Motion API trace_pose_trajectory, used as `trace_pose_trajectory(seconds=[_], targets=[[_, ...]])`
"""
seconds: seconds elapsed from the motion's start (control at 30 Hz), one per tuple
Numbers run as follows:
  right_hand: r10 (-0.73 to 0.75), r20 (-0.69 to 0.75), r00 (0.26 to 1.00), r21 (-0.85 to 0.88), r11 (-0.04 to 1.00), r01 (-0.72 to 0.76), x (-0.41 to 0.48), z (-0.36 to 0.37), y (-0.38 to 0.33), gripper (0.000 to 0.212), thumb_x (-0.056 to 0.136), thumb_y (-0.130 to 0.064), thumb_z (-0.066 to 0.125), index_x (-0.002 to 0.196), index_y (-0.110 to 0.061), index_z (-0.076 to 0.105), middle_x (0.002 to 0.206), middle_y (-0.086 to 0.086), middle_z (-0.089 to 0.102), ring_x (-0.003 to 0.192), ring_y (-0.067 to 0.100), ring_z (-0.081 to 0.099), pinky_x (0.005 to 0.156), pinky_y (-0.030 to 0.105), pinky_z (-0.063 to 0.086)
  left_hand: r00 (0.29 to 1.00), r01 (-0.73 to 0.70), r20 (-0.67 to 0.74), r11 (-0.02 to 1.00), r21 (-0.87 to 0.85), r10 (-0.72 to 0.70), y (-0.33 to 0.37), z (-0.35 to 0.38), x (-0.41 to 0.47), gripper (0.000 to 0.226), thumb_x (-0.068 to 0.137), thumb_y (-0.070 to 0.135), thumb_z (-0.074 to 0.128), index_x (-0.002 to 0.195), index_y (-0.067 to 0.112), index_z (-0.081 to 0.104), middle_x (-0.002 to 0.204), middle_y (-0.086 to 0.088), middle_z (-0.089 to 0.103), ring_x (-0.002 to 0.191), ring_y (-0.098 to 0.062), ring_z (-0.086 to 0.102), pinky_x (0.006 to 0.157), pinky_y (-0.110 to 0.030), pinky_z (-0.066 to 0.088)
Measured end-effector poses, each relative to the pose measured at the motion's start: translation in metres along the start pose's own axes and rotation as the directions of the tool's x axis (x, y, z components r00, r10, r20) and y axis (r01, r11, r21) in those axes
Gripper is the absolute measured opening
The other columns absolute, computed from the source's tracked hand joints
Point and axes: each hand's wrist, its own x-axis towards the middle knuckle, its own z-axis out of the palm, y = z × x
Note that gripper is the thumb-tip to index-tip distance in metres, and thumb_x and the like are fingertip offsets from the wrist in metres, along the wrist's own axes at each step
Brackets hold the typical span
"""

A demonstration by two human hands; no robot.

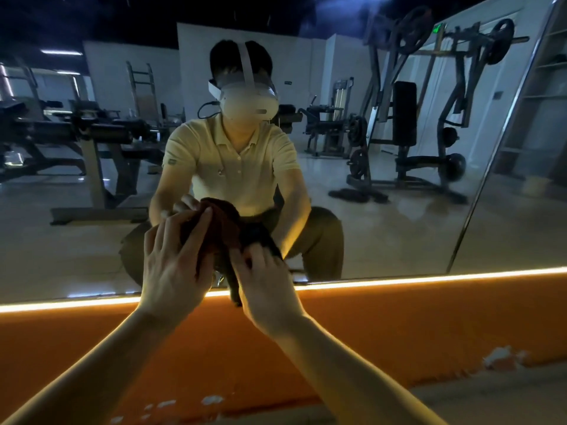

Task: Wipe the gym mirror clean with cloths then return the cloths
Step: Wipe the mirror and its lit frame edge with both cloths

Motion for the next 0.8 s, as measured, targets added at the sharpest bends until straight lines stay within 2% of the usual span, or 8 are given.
trace_pose_trajectory(seconds=[0.1, 0.2, 0.3, 0.4, 0.53, 0.63, 0.7, 0.8], targets=[[-0.205, 0.071, 0.976, -0.182, 0.960, 0.215, -0.010, -0.001, 0.031, 0.062, 0.093, -0.029, 0.061, 0.151, -0.012, 0.045, 0.119, 0.014, 0.053, 0.100, 0.028, 0.062, 0.080, 0.043, 0.059, 0.999, -0.031, 0.018, 0.999, 0.024, 0.030, -0.006, 0.001, -0.003, 0.058, 0.098, 0.025, 0.056, 0.153, 0.008, 0.048, 0.136, -0.025, 0.052, 0.119, -0.046, 0.053, 0.100, -0.054, 0.038], [0.205, -0.127, 0.970, -0.126, 0.967, -0.221, -0.015, -0.035, 0.099, 0.044, 0.104, -0.039, 0.046, 0.147, -0.029, 0.047, 0.113, 0.012, 0.058, 0.093, 0.025, 0.061, 0.080, 0.044, 0.059, 0.998, -0.064, 0.006, 0.997, 0.038, 0.064, -0.006, 0.001, -0.003, 0.059, 0.098, 0.026, 0.059, 0.152, 0.010, 0.045, 0.136, -0.026, 0.051, 0.118, -0.044, 0.052, 0.099, -0.054, 0.039], [0.616, -0.368, 0.697, -0.097, 0.720, -0.688, -0.044, -0.060, 0.159, 0.077, 0.096, -0.027, 0.060, 0.161, -0.011, 0.022, 0.139, 0.028, 0.043, 0.107, 0.037, 0.061, 0.085, 0.049, 0.060, 0.999, -0.047, 0.005, 0.999, 0.024, 0.047, -0.004, 0.000, -0.003, 0.059, 0.098, 0.030, 0.057, 0.152, 0.010, 0.046, 0.137, -0.026, 0.051, 0.120, -0.043, 0.052, 0.100, -0.052, 0.038], [0.792, -0.369, 0.486, -0.033, 0.511, -0.859, -0.043, -0.062, 0.155, 0.082, 0.095, -0.018, 0.063, 0.163, -0.006, 0.017, 0.146, 0.036, 0.036, 0.110, 0.048, 0.060, 0.084, 0.056, 0.060, 1.000, -0.024, 0.013, 1.000, 0.019, 0.023, 0.000, -0.002, -0.002, 0.061, 0.096, 0.031, 0.057, 0.153, 0.011, 0.045, 0.138, -0.024, 0.051, 0.121, -0.043, 0.052, 0.102, -0.054, 0.038], [0.629, -0.263, 0.732, -0.006, 0.757, -0.653, -0.022, -0.043, 0.088, 0.074, 0.093, -0.025, 0.062, 0.158, -0.015, 0.028, 0.136, 0.027, 0.047, 0.104, 0.034, 0.064, 0.085, 0.043, 0.062, 1.000, 0.007, 0.027, 1.000, 0.007, -0.007, 0.004, -0.005, 0.000, 0.059, 0.095, 0.028, 0.056, 0.150, 0.008, 0.051, 0.136, -0.024, 0.052, 0.121, -0.043, 0.053, 0.102, -0.056, 0.039], [0.245, -0.086, 0.966, -0.022, 0.969, -0.248, -0.016, -0.021, 0.026, 0.054, 0.102, -0.027, 0.056, 0.153, -0.024, 0.038, 0.114, 0.019, 0.059, 0.083, 0.022, 0.068, 0.066, 0.034, 0.062, 0.999, 0.028, 0.039, 1.000, 0.009, -0.029, 0.004, -0.006, -0.001, 0.059, 0.094, 0.027, 0.056, 0.149, 0.006, 0.053, 0.136, -0.023, 0.052, 0.121, -0.042, 0.052, 0.102, -0.056, 0.038], [-0.063, 0.143, 0.988, -0.111, 0.991, 0.079, -0.021, -0.009, 0.004, 0.074, 0.096, -0.020, 0.067, 0.158, -0.010, 0.029, 0.124, 0.020, 0.053, 0.094, 0.028, 0.067, 0.075, 0.041, 0.063, 0.999, 0.027, 0.043, 1.000, 0.009, -0.028, 0.003, -0.006, -0.001, 0.059, 0.094, 0.026, 0.056, 0.149, 0.005, 0.054, 0.137, -0.022, 0.051, 0.121, -0.043, 0.052, 0.101, -0.055, 0.038], [-0.134, 0.174, 0.976, -0.191, 0.967, 0.167, -0.028, -0.015, 0.035, 0.081, 0.088, -0.022, 0.075, 0.157, -0.006, 0.034, 0.126, 0.019, 0.054, 0.102, 0.032, 0.067, 0.084, 0.045, 0.062, 0.999, -0.012, 0.030, 1.000, 0.018, 0.011, -0.001, -0.003, -0.001, 0.058, 0.095, 0.025, 0.058, 0.149, 0.004, 0.053, 0.135, -0.025, 0.052, 0.119, -0.046, 0.053, 0.098, -0.057, 0.039]])
